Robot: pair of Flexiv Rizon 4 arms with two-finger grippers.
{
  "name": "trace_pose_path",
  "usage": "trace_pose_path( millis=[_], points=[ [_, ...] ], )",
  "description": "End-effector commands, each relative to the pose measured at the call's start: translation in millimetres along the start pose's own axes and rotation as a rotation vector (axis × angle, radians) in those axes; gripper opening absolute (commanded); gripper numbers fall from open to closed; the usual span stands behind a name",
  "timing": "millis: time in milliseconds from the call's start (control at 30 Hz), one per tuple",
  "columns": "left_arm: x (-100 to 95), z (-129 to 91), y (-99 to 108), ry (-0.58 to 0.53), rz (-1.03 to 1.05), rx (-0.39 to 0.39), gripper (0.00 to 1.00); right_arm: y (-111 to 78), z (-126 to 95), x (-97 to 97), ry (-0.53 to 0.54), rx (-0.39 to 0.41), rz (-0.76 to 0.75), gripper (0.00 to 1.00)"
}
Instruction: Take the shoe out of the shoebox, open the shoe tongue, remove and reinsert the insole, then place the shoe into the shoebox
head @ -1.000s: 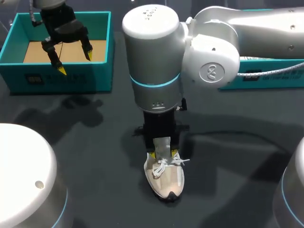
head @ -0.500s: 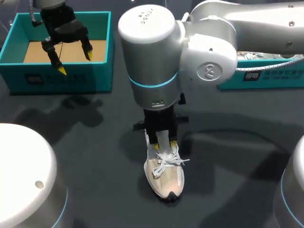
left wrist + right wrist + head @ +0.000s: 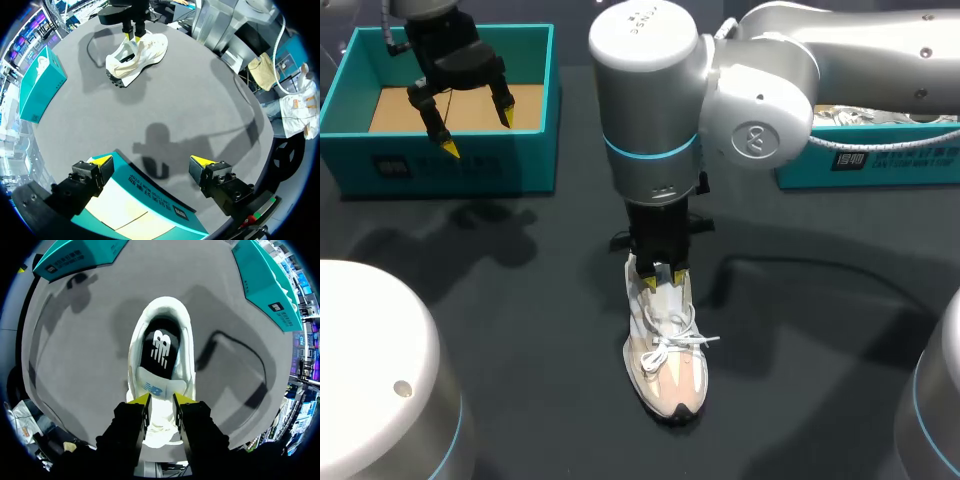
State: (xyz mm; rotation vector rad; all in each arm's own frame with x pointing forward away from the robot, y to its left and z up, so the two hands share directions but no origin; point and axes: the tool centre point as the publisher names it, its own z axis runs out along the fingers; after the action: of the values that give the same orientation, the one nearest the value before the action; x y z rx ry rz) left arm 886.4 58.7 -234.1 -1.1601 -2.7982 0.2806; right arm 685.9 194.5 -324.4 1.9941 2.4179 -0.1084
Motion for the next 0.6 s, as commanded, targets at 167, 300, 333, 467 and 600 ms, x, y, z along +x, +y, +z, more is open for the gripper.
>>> trace_pose_path(
  millis=[167, 300, 333, 467, 600],
  points=[
    [1.8, -0.2, -0.4, -0.002, 0.001, -0.003, 1.0, 9.3, 17.9, -7.4, 0.075, 0.0, -0.015, 0.22],
    [1.8, -0.2, -0.4, -0.002, 0.001, -0.003, 1.0, 8.3, 1.2, -2.4, 0.02, -0.007, -0.034, 0.21],
    [1.8, -0.2, -0.4, -0.002, 0.001, -0.003, 1.0, 8.9, -3.1, -0.9, 0.007, -0.011, -0.041, 0.22],
    [1.8, -0.2, -0.4, -0.002, 0.001, -0.003, 1.0, 13.9, -6.7, 0.4, -0.011, -0.015, -0.067, 0.24],
    [1.8, -0.2, -0.4, -0.002, 0.001, -0.003, 1.0, 20.9, 8.4, -5.0, 0.035, -0.01, -0.089, 0.24]
  ],
)
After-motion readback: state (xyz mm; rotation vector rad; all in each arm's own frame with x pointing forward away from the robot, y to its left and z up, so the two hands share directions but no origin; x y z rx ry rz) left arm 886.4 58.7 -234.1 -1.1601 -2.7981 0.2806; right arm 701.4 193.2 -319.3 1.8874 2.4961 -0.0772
